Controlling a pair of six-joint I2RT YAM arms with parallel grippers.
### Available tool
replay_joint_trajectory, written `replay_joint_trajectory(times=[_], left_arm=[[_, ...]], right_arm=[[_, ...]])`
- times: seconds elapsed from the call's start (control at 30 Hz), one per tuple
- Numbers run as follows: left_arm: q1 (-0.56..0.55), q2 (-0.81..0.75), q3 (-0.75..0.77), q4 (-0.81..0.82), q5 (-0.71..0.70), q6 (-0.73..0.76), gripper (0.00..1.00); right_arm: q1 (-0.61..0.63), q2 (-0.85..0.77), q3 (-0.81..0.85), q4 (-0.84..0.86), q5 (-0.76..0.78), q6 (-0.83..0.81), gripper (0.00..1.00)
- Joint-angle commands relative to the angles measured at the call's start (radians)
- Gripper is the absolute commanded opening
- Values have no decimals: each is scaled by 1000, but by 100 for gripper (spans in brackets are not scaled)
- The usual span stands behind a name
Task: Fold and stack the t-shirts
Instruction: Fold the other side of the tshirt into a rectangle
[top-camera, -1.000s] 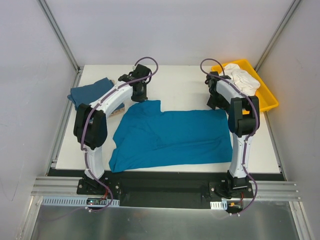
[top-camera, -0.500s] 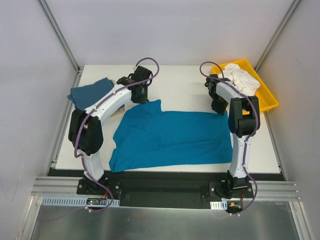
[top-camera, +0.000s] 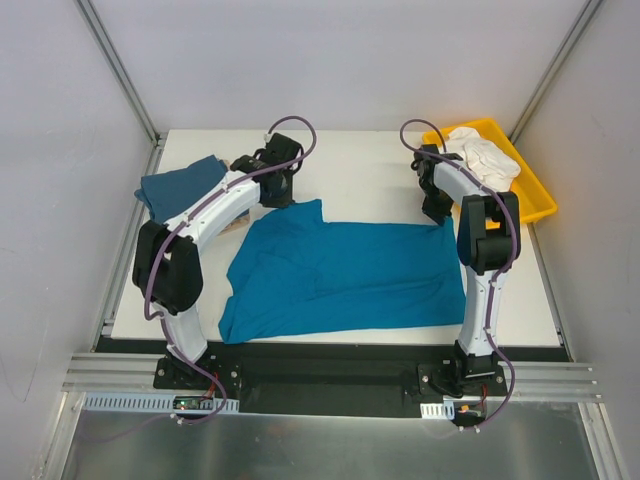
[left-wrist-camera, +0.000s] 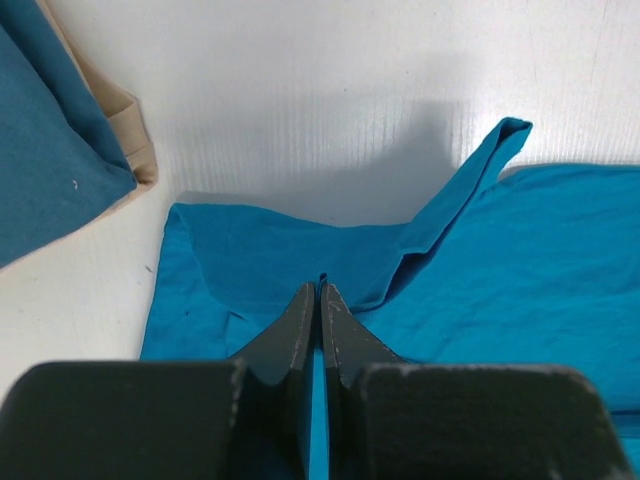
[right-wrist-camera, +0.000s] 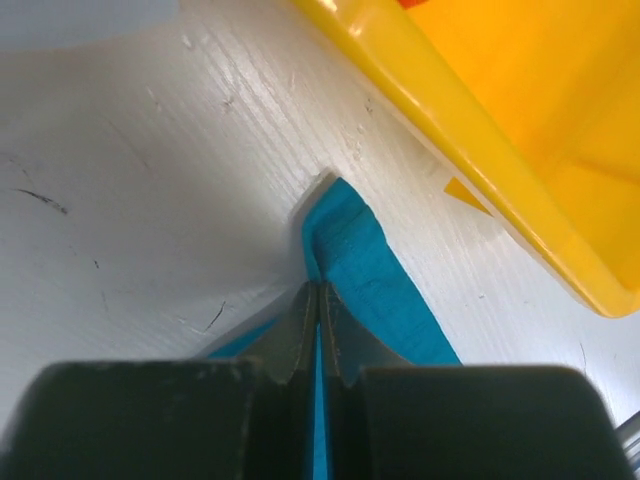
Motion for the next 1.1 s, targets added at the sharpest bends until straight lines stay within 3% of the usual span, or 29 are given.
replay_joint_trajectory(times=[0.0,0.7,1.07], left_arm=[[-14,-96,-27,-10,-6,-15,0],[-106,-518,-452,-13,67,-176,0],[-143,-714,-595,-27,140,-246,0]], right_arm=[[14,-60,-10,12,-10,-38,1],[50,-393,-331,46,-28,-65,1],[51,-465,-362,33,-24,-98,1]])
